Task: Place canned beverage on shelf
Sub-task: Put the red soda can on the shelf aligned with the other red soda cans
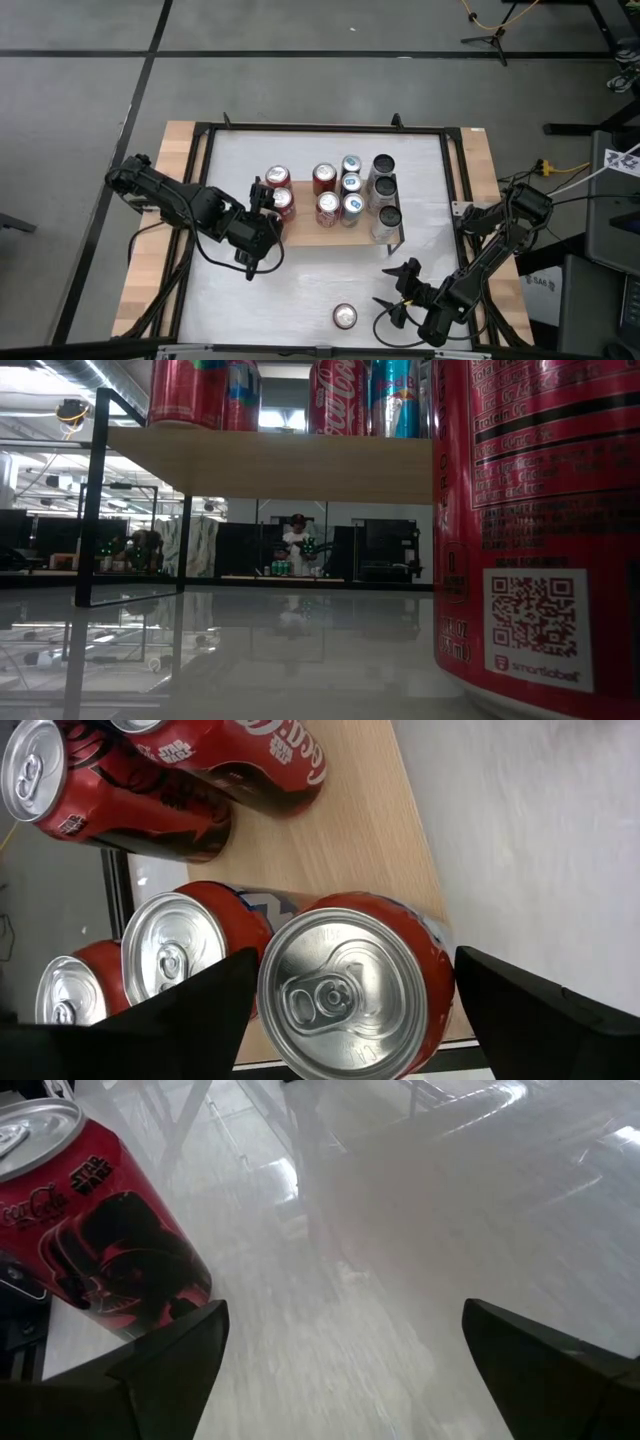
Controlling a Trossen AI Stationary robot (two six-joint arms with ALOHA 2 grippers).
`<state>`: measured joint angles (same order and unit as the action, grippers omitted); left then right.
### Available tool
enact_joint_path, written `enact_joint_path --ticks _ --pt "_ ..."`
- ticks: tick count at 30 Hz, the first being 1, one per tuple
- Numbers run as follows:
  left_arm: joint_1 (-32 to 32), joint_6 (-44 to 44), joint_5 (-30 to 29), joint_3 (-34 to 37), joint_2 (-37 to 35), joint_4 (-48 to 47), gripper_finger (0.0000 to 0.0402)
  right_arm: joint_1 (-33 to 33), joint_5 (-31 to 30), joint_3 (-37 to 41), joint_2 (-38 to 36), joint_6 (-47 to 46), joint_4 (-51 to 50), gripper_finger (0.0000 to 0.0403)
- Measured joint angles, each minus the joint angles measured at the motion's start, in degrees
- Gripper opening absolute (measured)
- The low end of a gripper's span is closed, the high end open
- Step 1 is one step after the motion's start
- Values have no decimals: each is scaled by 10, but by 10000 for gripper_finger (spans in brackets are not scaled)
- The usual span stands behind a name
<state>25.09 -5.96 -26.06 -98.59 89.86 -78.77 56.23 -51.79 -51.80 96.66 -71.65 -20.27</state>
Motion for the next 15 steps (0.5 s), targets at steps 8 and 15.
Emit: enact_joint_path --ticks 8,15 --pt "15 -1 -3 0 0 0 322 0 0 0 0 0 0 392" --pt "22 -1 -23 0 0 0 320 0 0 0 0 0 0 392"
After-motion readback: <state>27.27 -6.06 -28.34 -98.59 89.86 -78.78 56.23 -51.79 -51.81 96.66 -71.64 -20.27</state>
